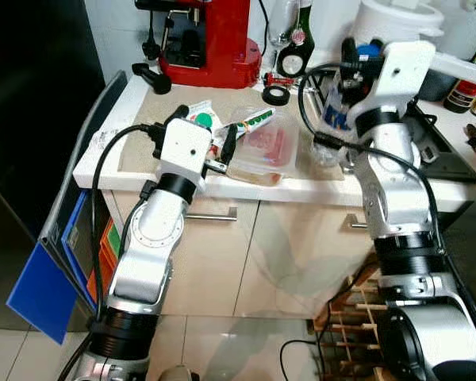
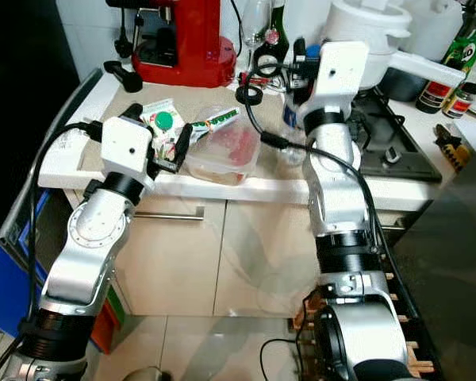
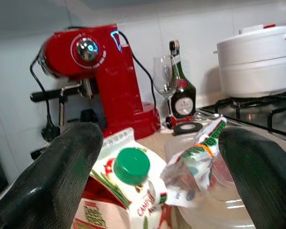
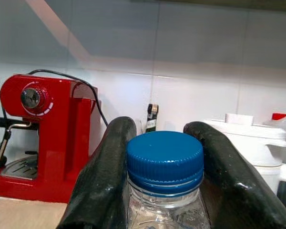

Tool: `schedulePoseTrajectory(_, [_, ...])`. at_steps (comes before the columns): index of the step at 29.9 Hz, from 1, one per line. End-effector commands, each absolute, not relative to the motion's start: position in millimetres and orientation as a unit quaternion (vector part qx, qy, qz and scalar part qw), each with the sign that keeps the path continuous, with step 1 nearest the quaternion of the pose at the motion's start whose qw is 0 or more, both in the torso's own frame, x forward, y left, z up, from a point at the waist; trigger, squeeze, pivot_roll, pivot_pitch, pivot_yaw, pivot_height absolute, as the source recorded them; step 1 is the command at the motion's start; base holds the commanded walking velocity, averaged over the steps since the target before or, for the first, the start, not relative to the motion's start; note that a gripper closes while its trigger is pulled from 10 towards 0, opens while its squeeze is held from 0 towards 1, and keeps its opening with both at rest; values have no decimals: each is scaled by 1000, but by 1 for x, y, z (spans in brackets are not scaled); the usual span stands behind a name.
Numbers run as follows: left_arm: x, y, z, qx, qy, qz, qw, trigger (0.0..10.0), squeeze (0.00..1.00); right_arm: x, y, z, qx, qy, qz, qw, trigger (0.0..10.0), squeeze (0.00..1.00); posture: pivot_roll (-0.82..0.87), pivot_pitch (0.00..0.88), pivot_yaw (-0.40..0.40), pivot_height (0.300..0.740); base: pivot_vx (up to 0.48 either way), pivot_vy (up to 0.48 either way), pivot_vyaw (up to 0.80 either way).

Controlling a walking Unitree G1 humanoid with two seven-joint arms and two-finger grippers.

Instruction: Restocking fridge

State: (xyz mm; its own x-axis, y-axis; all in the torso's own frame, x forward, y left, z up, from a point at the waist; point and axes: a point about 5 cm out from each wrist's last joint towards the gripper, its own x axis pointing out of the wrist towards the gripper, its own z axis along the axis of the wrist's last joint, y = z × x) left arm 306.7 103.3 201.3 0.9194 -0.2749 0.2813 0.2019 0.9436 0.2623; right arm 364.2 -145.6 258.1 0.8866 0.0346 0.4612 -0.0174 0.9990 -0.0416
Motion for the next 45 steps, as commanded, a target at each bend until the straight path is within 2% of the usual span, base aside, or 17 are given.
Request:
schedulePoseTrajectory(1, [310, 100, 206, 109, -163, -124, 973, 10000, 0, 360, -149, 272, -17, -272, 4, 962, 0, 0, 68, 0, -60, 740, 0, 0, 0])
schedulePoseTrajectory(31, [313, 104, 204, 107, -161, -115, 975, 10000, 0, 361, -143, 261, -23, -254, 12, 967, 0, 0, 69, 0, -66, 740, -440, 0, 0])
schedulePoseTrajectory(38, [310, 102, 202, 108, -169, -129, 971, 10000, 0, 361, -143, 258, -26, -249, 12, 968, 0, 0, 67, 0, -62, 740, 0, 0, 0])
schedulePoseTrajectory(45, [308, 102, 198, 109, -163, -134, 972, 10000, 0, 360, -144, 255, -27, -245, 9, 969, 0, 0, 64, 0, -56, 740, 0, -466, 0])
